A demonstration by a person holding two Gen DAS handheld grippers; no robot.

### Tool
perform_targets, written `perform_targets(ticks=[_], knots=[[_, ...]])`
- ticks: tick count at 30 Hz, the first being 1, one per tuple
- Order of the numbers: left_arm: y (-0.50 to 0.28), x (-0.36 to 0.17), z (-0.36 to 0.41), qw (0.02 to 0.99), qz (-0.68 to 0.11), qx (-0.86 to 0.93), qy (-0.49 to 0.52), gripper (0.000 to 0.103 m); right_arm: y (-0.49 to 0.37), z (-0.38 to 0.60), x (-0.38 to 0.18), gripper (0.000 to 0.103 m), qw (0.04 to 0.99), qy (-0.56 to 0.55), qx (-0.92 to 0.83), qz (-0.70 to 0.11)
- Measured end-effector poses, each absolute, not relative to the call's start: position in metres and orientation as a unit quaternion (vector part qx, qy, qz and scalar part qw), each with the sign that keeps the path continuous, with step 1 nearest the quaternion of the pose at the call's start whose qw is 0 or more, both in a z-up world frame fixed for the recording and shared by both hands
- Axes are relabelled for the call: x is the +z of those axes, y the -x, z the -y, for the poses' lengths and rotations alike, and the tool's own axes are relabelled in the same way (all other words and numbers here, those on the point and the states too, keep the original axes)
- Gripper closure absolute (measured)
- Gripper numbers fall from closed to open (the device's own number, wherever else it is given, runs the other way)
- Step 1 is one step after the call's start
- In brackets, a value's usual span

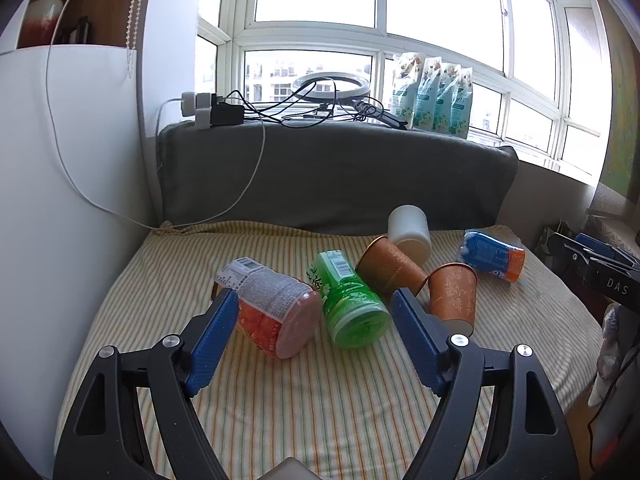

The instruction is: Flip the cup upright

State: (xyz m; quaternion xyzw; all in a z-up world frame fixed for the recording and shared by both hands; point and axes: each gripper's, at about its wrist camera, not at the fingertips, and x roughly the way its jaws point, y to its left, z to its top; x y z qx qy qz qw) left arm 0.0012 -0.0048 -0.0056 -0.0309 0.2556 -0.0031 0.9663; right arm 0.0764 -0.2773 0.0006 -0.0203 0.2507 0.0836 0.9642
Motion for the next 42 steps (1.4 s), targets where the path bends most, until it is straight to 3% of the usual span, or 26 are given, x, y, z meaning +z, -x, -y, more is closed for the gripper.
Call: perform_targets(ticks=[42], knots=[[-0.0056,-0.0080,-0.0040,0.963,-0.265,-0.010,0.043,0.024,-0.0802,0.2761,0.0026,0.018,0.966,0.029,0.077,-0.245]])
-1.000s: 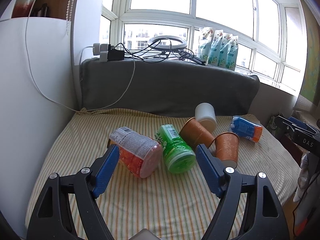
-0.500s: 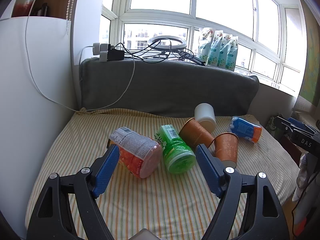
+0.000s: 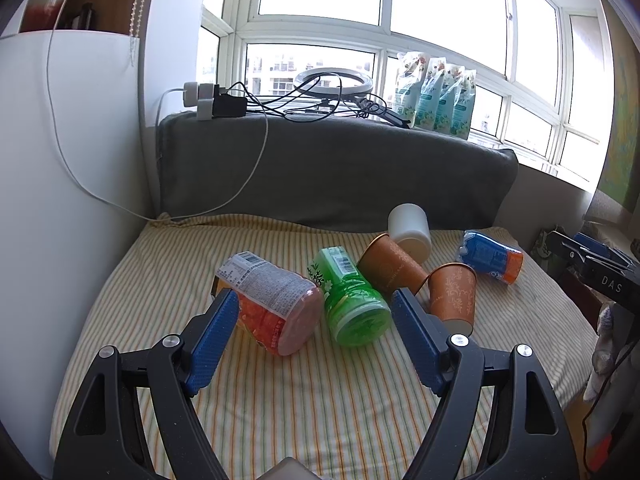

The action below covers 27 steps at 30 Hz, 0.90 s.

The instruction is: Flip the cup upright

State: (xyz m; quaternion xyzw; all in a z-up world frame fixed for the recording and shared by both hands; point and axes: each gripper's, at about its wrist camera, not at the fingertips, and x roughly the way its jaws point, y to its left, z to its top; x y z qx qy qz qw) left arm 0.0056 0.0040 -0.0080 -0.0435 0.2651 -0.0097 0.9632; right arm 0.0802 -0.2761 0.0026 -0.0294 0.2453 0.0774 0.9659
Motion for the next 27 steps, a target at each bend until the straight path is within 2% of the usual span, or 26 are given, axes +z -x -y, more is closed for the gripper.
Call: perform_targets(ticks=[27], knots=[[-0.014,-0.013,-0.010,0.960,-0.276,-0.009,0.049,0.024,-0.092,0.276,-0.005,0.018,0.963,0.028,0.079,-0.254]])
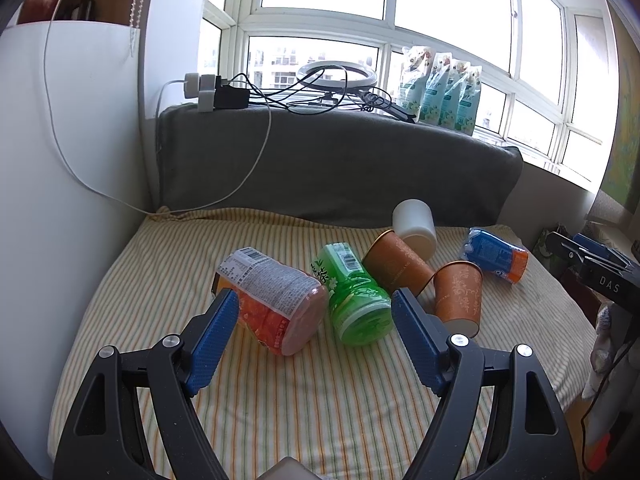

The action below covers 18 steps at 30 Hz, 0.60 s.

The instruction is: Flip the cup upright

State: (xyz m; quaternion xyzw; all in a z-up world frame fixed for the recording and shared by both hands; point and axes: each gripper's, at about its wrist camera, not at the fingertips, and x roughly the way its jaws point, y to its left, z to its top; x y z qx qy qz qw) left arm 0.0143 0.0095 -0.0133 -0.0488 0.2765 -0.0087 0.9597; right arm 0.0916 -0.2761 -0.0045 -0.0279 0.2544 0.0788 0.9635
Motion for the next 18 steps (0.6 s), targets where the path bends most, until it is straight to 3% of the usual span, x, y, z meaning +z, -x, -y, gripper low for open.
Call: perform_targets(ticks=[18], knots=[[-0.029,-0.022,-0.015,0.952,-0.304,-0.013,0.041,0.024,-0.136,0.310,-0.022,0.018,0.946,0.004,0.081,-0.315]])
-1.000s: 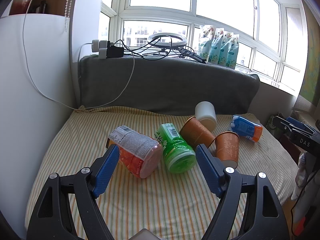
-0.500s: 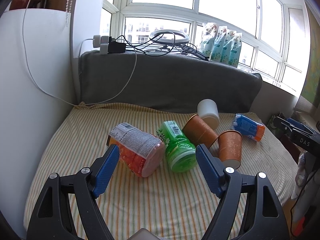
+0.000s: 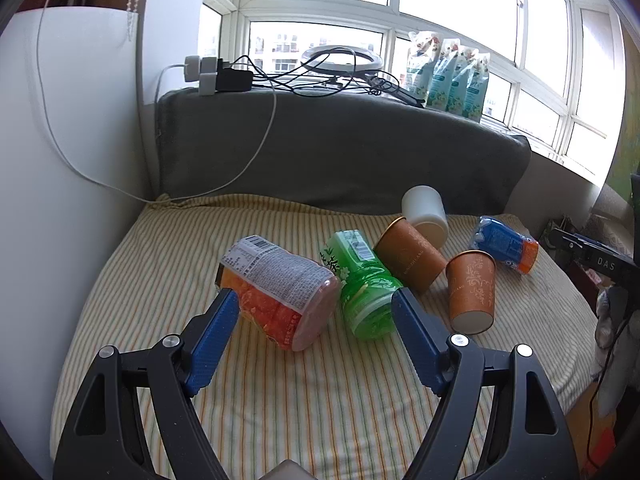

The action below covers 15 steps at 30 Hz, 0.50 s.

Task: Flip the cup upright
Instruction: 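Move the right gripper toward the lying blue-and-orange can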

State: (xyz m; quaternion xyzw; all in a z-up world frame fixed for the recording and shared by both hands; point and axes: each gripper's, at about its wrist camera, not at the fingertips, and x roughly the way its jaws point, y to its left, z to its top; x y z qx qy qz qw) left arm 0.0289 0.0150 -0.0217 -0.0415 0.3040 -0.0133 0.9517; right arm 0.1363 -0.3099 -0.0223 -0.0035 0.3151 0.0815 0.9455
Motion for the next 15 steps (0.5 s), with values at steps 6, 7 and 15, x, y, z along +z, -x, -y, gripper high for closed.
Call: perform_targets(ticks=[6,7,15], knots=[[-0.040,-0.019,0.001,0.951,-0.306,-0.032,0.016,0.024,-0.149,0.329,-0.026,0.018,0.942,0.005,0.070,-0.327],[-0.042,-0.019,0.004,0.951,-0.307,-0.035,0.013,0.024,-0.152,0.332,-0.027,0.018,0.942,0.006,0.070,-0.328],[-0.057,-0.020,0.030,0.947,-0.316,-0.060,-0.007,0.024,-0.176,0.345,-0.036,0.018,0.936,0.028,0.075,-0.344]])
